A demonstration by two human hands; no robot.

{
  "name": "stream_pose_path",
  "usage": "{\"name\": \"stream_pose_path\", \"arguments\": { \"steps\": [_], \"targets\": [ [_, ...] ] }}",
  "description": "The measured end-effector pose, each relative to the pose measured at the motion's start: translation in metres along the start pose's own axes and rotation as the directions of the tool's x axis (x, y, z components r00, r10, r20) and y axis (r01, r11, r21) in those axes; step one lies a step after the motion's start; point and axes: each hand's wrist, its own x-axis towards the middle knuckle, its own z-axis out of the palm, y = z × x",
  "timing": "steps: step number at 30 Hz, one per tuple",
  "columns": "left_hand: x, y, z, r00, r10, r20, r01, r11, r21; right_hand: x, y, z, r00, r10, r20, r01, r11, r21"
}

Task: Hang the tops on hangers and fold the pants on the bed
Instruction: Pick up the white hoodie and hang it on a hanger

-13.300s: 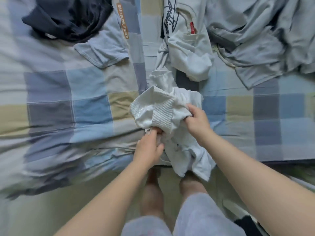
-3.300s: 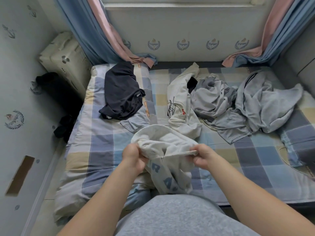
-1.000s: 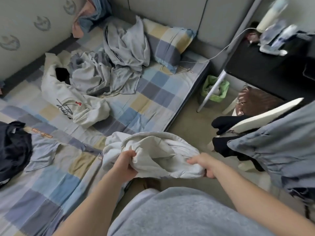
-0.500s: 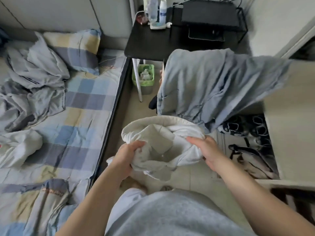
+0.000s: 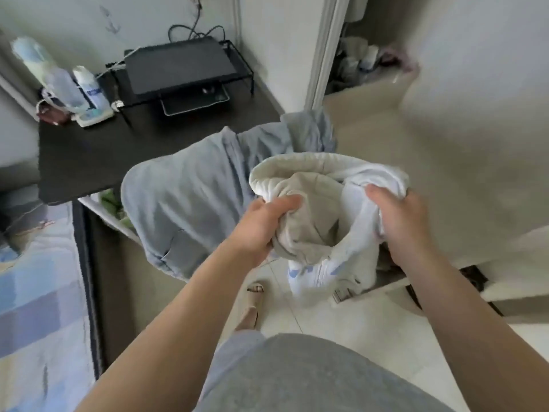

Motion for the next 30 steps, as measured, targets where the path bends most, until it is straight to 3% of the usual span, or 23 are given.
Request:
{"name": "stream_pose_path", "arguments": {
  "steps": [4, 8, 14, 18, 24, 30],
  "targets": [
    [0.077, 0.057, 0.034, 0.974, 0.04, 0.222, -0.066, 0.991, 0.114, 0.035, -0.036, -0.016, 0.978, -0.093, -0.188, 0.105, 0.993, 0.052],
    [0.146, 0.11, 0.071, 0.946, 0.044, 0.322, -0.102, 0.981, 0.166, 0.073, -0.081, -0.026, 0.914, -0.135, -0.382, 0.179, 0.98, 0.082],
    [0.204, 0.193, 0.15, 0.856, 0.069, 0.513, -0.219, 0.946, 0.24, 0.123, -0.158, -0.049, 0.796, -0.232, -0.56, 0.313, 0.948, 0.052],
    [0.223, 0.254, 0.21, 0.792, 0.156, 0.59, -0.326, 0.925, 0.194, 0.155, -0.215, -0.08, 0.7, -0.342, -0.627, 0.436, 0.9, -0.004],
    [0.234, 0.356, 0.322, 0.703, 0.319, 0.635, -0.458, 0.887, 0.061, 0.206, -0.319, -0.141, 0.488, -0.483, -0.727, 0.645, 0.761, -0.072],
    [0.224, 0.445, 0.434, 0.626, 0.389, 0.676, -0.437, 0.893, -0.108, 0.25, -0.427, -0.189, 0.308, -0.443, -0.842, 0.817, 0.577, -0.004]
  ]
}}
